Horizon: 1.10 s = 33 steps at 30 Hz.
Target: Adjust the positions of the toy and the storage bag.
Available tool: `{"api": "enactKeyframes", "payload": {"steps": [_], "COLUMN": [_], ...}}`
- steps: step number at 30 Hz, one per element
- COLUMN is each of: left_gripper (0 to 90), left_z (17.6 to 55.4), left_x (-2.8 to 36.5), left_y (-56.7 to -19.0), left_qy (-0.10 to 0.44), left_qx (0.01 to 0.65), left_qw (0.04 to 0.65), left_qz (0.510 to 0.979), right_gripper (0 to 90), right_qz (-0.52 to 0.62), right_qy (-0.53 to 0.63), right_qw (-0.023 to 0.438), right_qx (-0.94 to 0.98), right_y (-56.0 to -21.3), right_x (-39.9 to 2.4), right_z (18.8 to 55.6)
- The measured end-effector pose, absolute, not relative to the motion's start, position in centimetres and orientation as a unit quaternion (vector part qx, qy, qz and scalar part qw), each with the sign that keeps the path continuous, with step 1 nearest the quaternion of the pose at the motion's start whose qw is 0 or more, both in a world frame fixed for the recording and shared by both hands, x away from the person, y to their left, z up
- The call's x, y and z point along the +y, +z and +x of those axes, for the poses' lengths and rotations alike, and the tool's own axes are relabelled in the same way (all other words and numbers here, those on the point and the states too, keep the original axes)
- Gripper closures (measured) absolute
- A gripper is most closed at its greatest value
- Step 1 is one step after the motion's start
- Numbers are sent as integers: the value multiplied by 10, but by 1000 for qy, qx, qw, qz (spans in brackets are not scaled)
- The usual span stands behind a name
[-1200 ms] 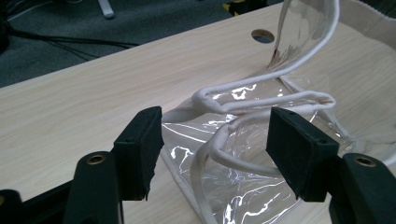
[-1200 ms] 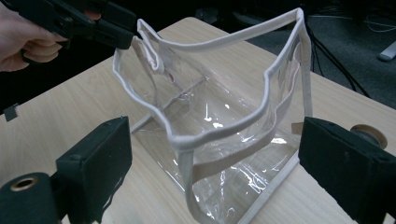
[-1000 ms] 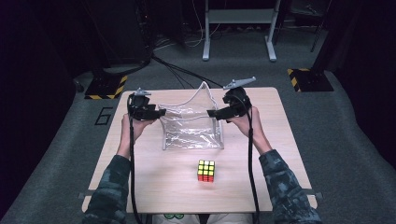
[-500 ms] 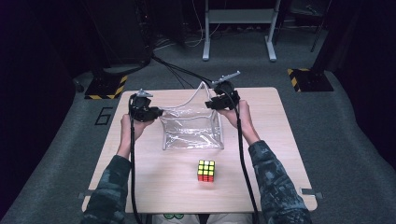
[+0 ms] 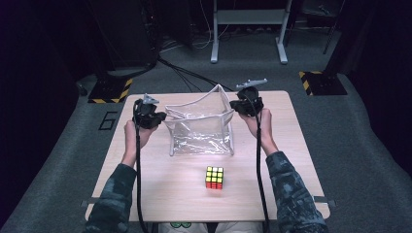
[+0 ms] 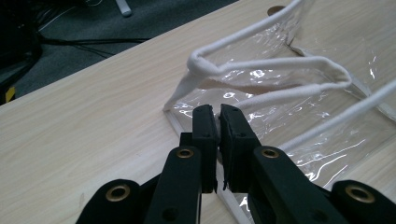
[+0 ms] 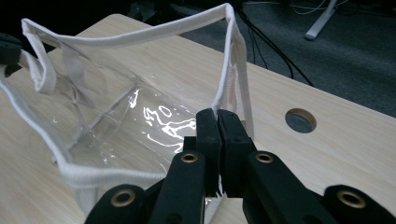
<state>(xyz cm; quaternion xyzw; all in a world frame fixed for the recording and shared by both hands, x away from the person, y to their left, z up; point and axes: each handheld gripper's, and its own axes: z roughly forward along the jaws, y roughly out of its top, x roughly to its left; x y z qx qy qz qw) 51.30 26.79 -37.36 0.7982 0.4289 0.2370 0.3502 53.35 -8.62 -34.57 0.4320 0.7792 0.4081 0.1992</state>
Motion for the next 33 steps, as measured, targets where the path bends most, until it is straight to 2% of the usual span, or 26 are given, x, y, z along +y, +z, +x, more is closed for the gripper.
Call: {"api": "enactKeyframes", "payload": {"steps": [10, 12, 14, 19, 27, 33], "left_gripper": [828, 733, 676, 592, 592, 738], "left_z": [515, 517, 520, 527, 536, 533], "left_x": [253, 249, 245, 237, 234, 231], "left_y": [-366, -365, -365, -365, -364, -373], "left_qy": [237, 229, 226, 212, 183, 196], "left_qx": [410, 408, 403, 394, 382, 353], "left_qw": [334, 331, 327, 324, 309, 272], "left_qz": [815, 819, 825, 834, 851, 874], "right_gripper": [884, 883, 881, 878, 869, 871], "right_qz": [425, 426, 425, 423, 417, 420], "right_qy": [403, 409, 412, 413, 409, 405], "right_qw": [196, 194, 191, 191, 186, 187], "right_qx": [787, 784, 783, 784, 790, 790], "right_y": [-348, -349, -350, -351, -352, -353], "right_x": [-86, -86, -87, -82, -70, -72], "right_z": [531, 531, 531, 531, 535, 536]}}
